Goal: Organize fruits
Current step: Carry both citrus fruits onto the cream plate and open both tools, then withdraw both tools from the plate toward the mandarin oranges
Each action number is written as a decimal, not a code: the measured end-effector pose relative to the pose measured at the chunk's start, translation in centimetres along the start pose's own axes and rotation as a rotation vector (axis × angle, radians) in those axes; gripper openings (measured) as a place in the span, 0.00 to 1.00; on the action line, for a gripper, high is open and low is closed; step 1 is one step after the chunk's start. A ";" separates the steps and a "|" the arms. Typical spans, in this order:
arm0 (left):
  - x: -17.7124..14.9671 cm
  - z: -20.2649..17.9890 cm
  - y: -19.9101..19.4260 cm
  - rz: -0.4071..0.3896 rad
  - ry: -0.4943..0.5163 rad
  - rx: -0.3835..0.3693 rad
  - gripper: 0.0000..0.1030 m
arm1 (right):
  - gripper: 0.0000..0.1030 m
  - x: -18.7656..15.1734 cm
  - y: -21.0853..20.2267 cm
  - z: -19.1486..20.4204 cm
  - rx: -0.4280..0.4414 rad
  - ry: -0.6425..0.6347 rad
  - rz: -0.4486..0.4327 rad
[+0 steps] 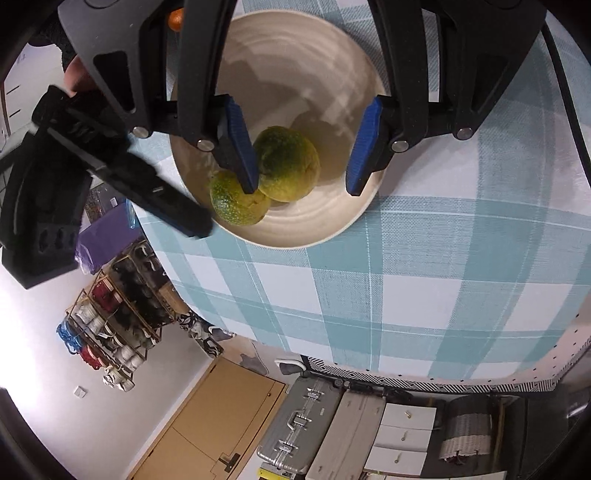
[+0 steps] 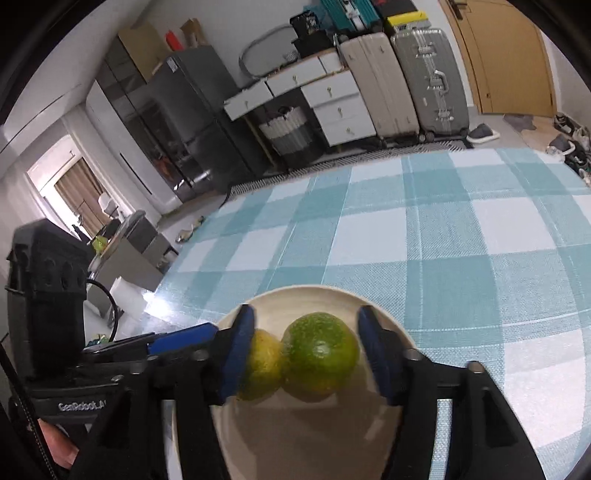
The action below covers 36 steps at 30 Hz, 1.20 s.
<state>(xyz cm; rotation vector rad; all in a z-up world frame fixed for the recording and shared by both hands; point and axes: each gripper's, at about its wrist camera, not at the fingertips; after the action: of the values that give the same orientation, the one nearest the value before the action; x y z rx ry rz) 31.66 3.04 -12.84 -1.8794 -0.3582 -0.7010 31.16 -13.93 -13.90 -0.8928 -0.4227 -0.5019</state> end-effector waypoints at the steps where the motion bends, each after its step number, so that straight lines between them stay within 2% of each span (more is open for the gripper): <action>1: 0.0 0.0 -0.3 -0.004 -0.003 0.007 0.44 | 0.75 0.1 -0.6 0.0 -0.001 0.003 -0.021; 5: -0.5 -0.4 -1.8 -0.019 0.001 0.021 0.45 | 0.79 0.6 -3.1 -0.2 0.016 0.030 -0.080; 10: -1.5 -1.7 -4.2 -0.030 0.030 0.058 0.51 | 0.84 0.5 -6.4 0.1 0.018 0.032 -0.132; 12: -1.9 -2.4 -5.3 -0.044 0.047 0.076 0.54 | 0.85 0.1 -7.6 0.5 0.012 0.016 -0.141; 14: -2.3 -3.2 -6.6 -0.059 0.064 0.108 0.62 | 0.87 -0.3 -8.6 0.8 0.002 0.006 -0.154; 16: -2.7 -3.9 -7.7 -0.079 0.083 0.134 0.63 | 0.96 -0.8 -9.5 1.2 -0.005 -0.004 -0.160; 18: -3.1 -4.8 -8.9 -0.097 0.106 0.167 0.65 | 0.97 -1.4 -10.8 1.5 -0.007 -0.016 -0.183; 21: -3.7 -5.8 -10.6 -0.120 0.121 0.228 0.77 | 0.97 -2.4 -12.5 2.2 -0.011 -0.044 -0.205; 27: -5.4 -7.4 -13.5 -0.168 0.141 0.306 0.80 | 1.00 -4.5 -15.3 3.2 -0.026 -0.085 -0.245; 34: -7.9 -8.7 -15.9 -0.206 0.155 0.358 0.88 | 1.00 -7.4 -17.7 3.6 -0.042 -0.128 -0.282; 36: -8.6 -9.1 -16.4 -0.217 0.158 0.369 0.97 | 1.00 -8.3 -18.3 3.7 -0.049 -0.139 -0.294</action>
<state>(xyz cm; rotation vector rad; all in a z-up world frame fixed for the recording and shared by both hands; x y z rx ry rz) 13.30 1.99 -3.57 -1.4400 -0.5550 -0.8593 13.43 -18.57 -4.92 -0.9207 -0.6761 -0.7241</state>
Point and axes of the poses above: each gripper's, at about its wrist camera, not at the fingertips, and y roughly the way its jaws point, z to its left, x to its top, and after that the axes turned 13 degrees about y, right-handed
